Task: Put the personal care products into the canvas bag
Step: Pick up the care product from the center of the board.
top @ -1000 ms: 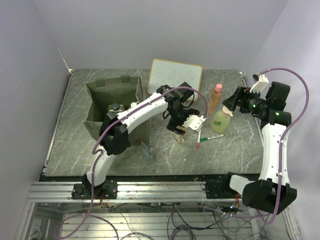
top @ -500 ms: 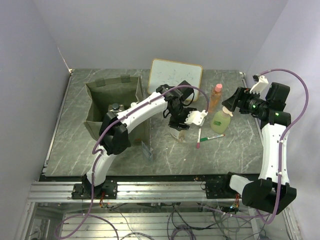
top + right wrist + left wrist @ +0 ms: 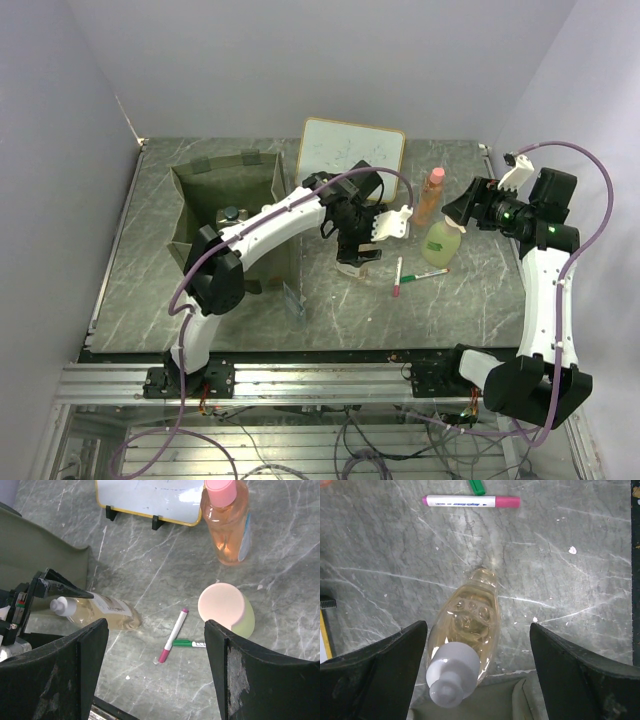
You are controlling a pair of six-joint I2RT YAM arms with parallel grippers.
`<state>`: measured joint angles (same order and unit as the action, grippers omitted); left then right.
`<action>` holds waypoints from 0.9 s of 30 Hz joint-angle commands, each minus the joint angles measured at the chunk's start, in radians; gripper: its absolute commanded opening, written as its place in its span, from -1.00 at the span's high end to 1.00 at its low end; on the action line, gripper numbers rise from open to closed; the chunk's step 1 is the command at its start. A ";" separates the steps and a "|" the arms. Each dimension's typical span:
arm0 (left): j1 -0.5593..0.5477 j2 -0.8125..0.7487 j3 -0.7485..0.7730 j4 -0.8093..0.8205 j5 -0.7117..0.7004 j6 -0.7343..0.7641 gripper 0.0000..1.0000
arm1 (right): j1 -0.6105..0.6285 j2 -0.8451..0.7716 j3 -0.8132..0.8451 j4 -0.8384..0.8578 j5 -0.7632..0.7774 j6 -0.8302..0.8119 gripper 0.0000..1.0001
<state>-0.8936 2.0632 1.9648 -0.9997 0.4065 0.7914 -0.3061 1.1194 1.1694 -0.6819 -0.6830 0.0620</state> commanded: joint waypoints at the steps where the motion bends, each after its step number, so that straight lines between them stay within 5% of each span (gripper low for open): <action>1: 0.005 -0.037 0.002 0.001 0.026 -0.013 -0.89 | -0.010 -0.014 -0.007 0.016 -0.016 0.009 -0.55; 27: 0.054 0.053 0.057 -0.020 0.140 0.097 -0.54 | -0.022 -0.025 -0.015 0.017 -0.029 0.013 -0.55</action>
<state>-0.8375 2.0983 1.9770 -1.0191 0.4946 0.8722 -0.3149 1.1130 1.1637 -0.6800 -0.7002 0.0685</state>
